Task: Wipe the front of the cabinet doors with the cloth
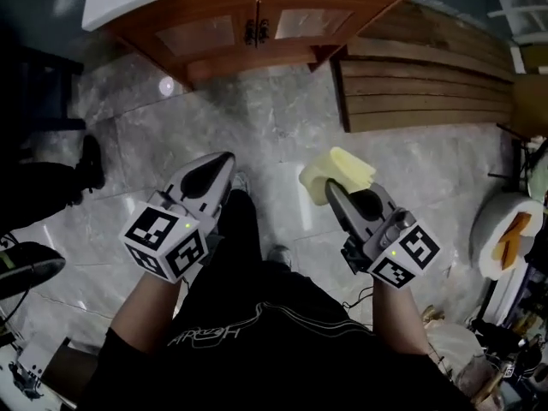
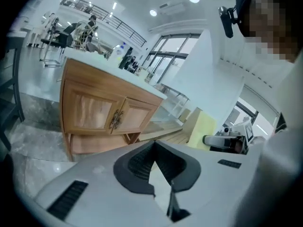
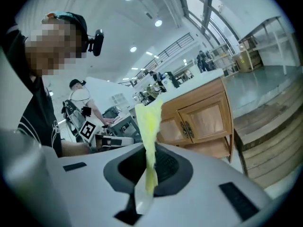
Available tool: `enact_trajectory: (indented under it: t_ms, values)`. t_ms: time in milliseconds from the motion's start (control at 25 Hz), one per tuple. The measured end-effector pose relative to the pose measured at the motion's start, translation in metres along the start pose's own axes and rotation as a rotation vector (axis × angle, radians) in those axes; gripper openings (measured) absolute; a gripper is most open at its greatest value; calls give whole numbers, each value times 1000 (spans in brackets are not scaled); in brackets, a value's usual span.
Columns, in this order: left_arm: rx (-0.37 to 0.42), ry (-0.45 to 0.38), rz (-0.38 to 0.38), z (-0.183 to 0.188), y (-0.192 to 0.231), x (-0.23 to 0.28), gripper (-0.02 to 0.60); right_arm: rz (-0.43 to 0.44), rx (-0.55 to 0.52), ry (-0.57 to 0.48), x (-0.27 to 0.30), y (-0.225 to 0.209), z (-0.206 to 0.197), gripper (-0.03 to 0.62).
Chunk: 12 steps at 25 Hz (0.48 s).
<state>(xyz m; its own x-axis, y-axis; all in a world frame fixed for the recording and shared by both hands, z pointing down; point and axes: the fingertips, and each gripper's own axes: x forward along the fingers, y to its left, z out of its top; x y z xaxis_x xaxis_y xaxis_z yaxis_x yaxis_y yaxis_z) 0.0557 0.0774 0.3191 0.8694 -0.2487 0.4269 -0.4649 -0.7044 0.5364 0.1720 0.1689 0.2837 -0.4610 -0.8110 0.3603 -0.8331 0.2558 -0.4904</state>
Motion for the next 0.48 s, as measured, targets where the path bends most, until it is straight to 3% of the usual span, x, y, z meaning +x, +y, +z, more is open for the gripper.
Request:
enact_trajectory:
  t_ms: [200,360,480]
  values:
    - [134,-97,-59,13,-119,-66,6,79,-185,-37,-89,65,14,41]
    - [96,-164,-52,5,-196,-126,6,132,-365,37,-160,127,4,41]
    - [162,-188,-54,-2,-256,-171,6,143,-421,49,-207,173,-3,41]
